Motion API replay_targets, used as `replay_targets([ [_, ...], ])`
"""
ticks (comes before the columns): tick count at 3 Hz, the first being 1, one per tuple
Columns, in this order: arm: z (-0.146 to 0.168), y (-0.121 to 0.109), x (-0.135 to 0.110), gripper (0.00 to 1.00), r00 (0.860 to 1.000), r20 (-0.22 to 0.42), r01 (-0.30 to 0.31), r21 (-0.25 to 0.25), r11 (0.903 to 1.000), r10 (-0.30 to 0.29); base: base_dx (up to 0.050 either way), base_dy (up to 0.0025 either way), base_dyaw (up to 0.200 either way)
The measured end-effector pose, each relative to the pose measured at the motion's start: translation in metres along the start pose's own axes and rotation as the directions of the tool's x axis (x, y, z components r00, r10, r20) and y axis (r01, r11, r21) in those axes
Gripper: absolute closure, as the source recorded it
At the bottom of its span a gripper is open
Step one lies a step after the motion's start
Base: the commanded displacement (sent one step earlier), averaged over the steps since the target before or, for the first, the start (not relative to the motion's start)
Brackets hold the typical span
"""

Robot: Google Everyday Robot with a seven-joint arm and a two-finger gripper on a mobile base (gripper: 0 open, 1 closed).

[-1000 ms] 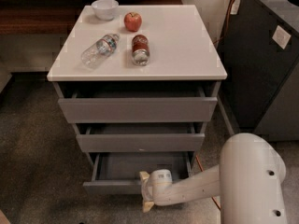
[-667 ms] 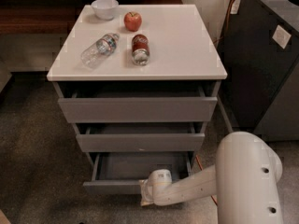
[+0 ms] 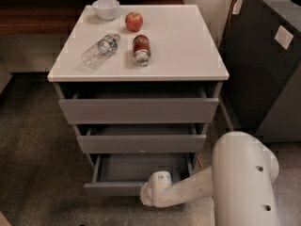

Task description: Close bottom drawer

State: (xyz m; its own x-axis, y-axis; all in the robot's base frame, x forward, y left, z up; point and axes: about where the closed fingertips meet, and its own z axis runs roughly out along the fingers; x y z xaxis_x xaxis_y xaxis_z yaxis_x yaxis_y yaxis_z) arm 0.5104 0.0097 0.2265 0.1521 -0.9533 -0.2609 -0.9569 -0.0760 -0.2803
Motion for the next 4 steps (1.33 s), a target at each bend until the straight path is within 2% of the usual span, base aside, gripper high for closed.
replay_targets([
  [1,0.013,-0.002,0.007,1.0,1.0,-0.021,-0.007,-0.019,0.9998,0.007,0.0,0.0,0.0],
  [2,0.027,-0.007,0.019,1.0,0.998,-0.053,-0.018,-0.029,0.9994,0.017,0.0,0.0,0.0],
  [3,0.035,-0.015,0.033,1.0,0.995,-0.09,-0.035,-0.013,0.9993,0.034,0.0,0.0,0.0],
  [4,0.038,-0.03,0.05,1.0,0.99,-0.129,-0.055,0.031,0.998,0.058,0.0,0.0,0.0],
])
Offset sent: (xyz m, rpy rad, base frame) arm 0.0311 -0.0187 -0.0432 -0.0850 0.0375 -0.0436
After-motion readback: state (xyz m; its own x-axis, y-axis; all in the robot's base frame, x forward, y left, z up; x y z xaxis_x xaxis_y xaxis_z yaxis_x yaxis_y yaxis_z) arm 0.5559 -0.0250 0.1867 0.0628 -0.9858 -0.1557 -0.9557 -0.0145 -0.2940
